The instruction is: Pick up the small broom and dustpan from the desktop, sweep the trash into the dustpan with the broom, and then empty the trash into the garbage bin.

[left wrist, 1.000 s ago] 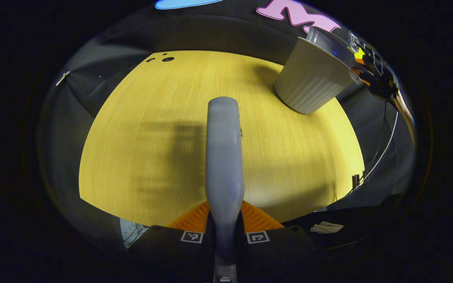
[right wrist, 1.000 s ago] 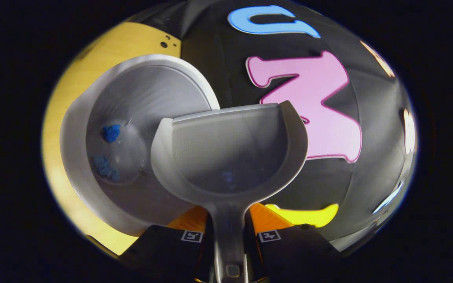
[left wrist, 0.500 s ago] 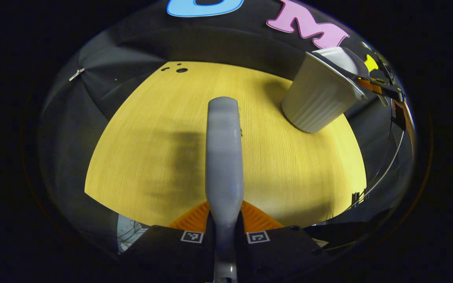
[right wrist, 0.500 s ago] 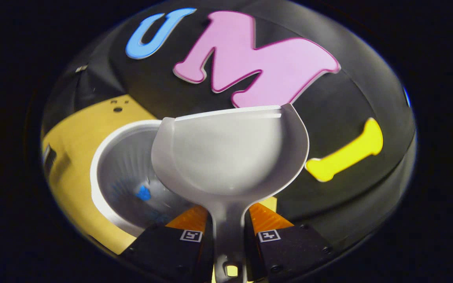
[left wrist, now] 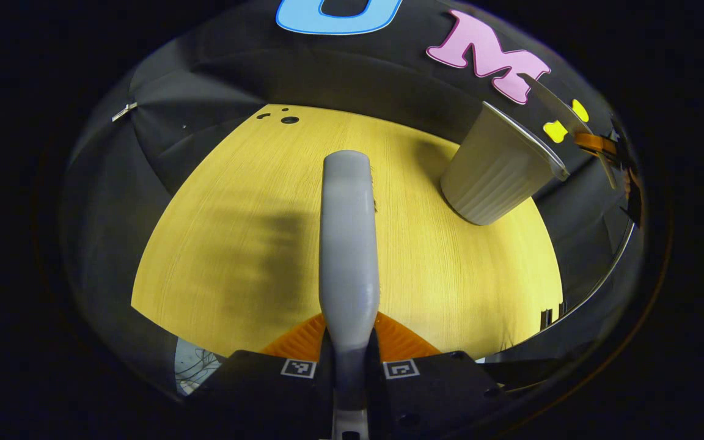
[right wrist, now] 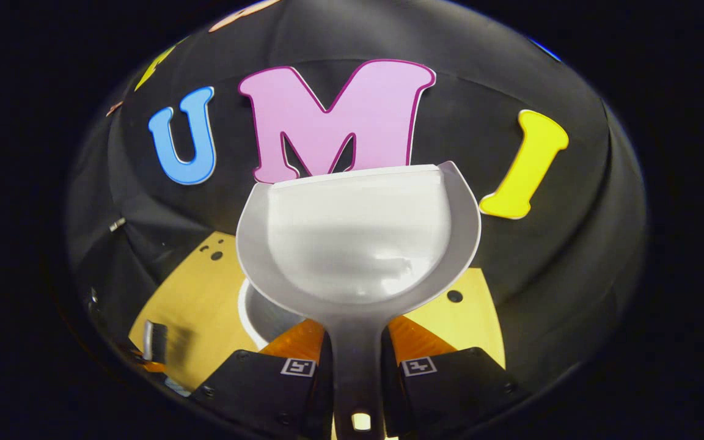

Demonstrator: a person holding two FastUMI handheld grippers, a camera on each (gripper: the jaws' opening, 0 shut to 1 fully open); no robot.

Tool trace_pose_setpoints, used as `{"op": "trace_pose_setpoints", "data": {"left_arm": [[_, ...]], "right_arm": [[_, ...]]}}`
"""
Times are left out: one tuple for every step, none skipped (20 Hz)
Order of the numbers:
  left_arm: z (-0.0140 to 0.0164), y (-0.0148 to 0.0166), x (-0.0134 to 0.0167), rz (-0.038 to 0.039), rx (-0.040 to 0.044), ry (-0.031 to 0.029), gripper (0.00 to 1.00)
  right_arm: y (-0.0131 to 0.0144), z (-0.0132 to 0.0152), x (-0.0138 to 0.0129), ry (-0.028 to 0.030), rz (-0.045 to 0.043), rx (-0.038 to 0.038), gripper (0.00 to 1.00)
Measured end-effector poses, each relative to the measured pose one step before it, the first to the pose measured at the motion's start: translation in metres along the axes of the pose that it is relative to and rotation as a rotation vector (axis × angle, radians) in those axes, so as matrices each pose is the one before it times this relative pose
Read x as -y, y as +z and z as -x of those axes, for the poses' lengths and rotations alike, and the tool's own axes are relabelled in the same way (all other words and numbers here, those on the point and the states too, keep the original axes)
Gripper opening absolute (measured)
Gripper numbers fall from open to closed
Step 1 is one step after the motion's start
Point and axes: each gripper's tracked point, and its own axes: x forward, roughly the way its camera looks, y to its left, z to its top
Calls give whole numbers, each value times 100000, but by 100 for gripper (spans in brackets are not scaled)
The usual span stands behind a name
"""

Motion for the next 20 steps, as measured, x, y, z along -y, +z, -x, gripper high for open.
{"op": "trace_pose_setpoints", "data": {"left_arm": [[-35, 19, -586, -1340, 113, -923, 25], [7, 31, -714, -1371, 56, -950, 25], [-77, -116, -566, -1220, 357, -889, 25], [-107, -162, -829, -732, -192, -600, 26], [-121, -186, -868, -193, -463, -397, 25], [15, -173, -804, 159, -521, -486, 25], [-17, -197, -703, -17, -451, -406, 29], [-37, -128, -914, -527, -823, 346, 25], [-56, -167, -846, -1001, -876, 365, 25], [-135, 79, -893, -924, -379, 223, 25], [-215, 49, -738, -629, -285, -124, 25], [-279, 136, -711, -315, -520, -281, 25], [-434, -3, -722, -359, -602, -266, 25], [-354, 43, -652, -520, -879, -68, 25], [-298, 13, -624, -661, -501, 125, 25], [-304, 141, -493, -724, -221, 186, 25], [-361, 120, -479, -531, -375, 389, 26], [-293, 165, -303, -277, -220, 308, 26], [-284, -33, -314, -17, -411, 203, 26], [-261, -48, -125, 295, -572, 84, 26]], "right_arm": [[-364, 816, -1117, 1461, -4299, 34, 36], [-651, 930, -1166, 1129, -4136, -487, 36], [-687, 926, -1263, 1117, -3445, -226, 36], [-801, 903, -1289, 1200, -2853, -147, 36], [-841, 855, -1153, 808, -2033, -231, 36], [-955, 802, -998, 411, -1516, -436, 36], [-1136, 732, -1025, 5, -1235, -675, 36], [-1174, 650, -949, -36, -602, -757, 36], [-1070, 579, -894, -401, -177, -713, 36], [-1064, 516, -871, -246, 582, -627, 36], [-950, 471, -957, -318, 1047, -22, 36], [-875, 482, -884, -399, 1340, -23, 36], [-1072, 352, -957, -101, 1168, -58, 36], [-1342, 535, -1246, 390, 1066, -751, 36], [-1315, 60, -1139, 735, 950, -1843, 36], [-1487, -276, -910, 551, 408, -2728, 36], [-1515, -416, -765, 771, 185, -2984, 36], [-1417, -599, -793, 819, -130, -2807, 36], [-1375, -610, -733, 716, -38, -2716, 36], [-1317, -823, -558, 286, 28, -2560, 36]]}}
